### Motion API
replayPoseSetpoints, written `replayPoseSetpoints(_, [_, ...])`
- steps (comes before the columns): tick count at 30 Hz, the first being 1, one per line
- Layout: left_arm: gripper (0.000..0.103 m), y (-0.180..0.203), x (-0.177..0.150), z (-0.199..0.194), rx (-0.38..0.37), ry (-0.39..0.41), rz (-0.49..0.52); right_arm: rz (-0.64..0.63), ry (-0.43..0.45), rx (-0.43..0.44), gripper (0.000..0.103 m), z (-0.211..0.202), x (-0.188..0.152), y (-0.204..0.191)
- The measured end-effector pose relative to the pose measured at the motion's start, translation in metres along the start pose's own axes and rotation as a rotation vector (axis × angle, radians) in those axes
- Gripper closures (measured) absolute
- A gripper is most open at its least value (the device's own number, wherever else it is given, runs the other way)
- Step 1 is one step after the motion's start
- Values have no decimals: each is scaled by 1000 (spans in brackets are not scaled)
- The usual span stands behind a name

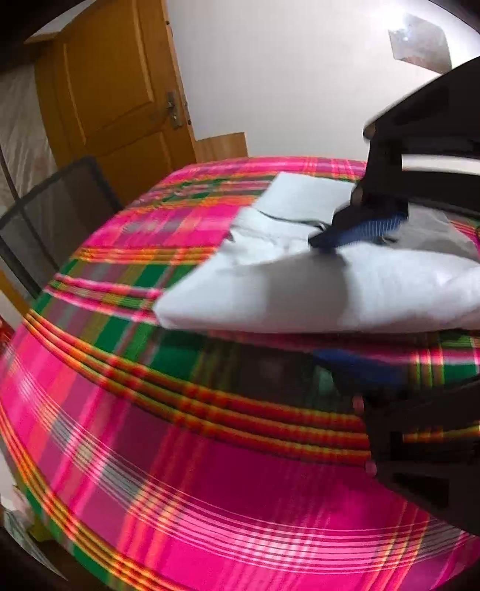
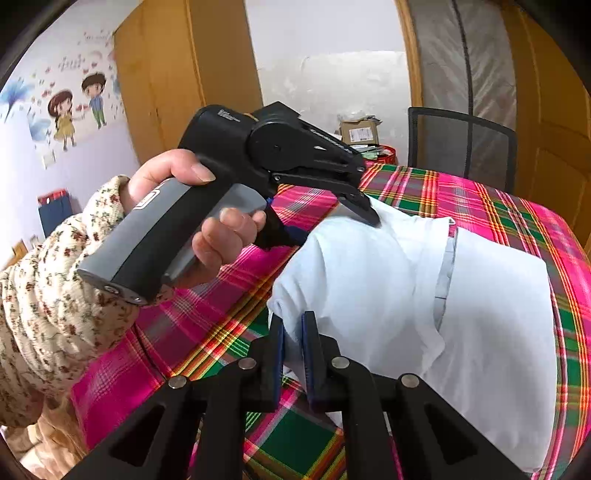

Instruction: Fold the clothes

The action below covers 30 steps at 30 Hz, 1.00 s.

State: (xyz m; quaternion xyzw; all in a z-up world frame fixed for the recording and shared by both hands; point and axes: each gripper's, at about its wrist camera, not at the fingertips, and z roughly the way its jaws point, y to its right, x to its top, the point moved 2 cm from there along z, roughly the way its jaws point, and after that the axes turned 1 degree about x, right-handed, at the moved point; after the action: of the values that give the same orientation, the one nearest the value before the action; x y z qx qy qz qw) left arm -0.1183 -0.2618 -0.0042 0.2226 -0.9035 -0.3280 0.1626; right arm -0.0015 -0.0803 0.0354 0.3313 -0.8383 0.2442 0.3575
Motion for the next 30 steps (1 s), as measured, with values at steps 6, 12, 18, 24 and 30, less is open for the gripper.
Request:
replayPoseSetpoints(6, [89,38,-4,-6,65,56,71,75,58,26,93,-26,-2,15])
replayPoseSetpoints(12, [90,75,-16,-3,64,85,103,138,121,37,93,-58,-7,39])
replayPoseSetpoints(18, [90,124,-30,14,57,86,168,201,179,29,93,-84,-16,63])
replayPoseSetpoints(24, [90,172,-43,51,79,35,232,295,228,-2,93,-109,-28,102])
replayPoseSetpoints(30, [90,198,-55,103,136,-31,264,455,232,-5,93,-130,-60,137])
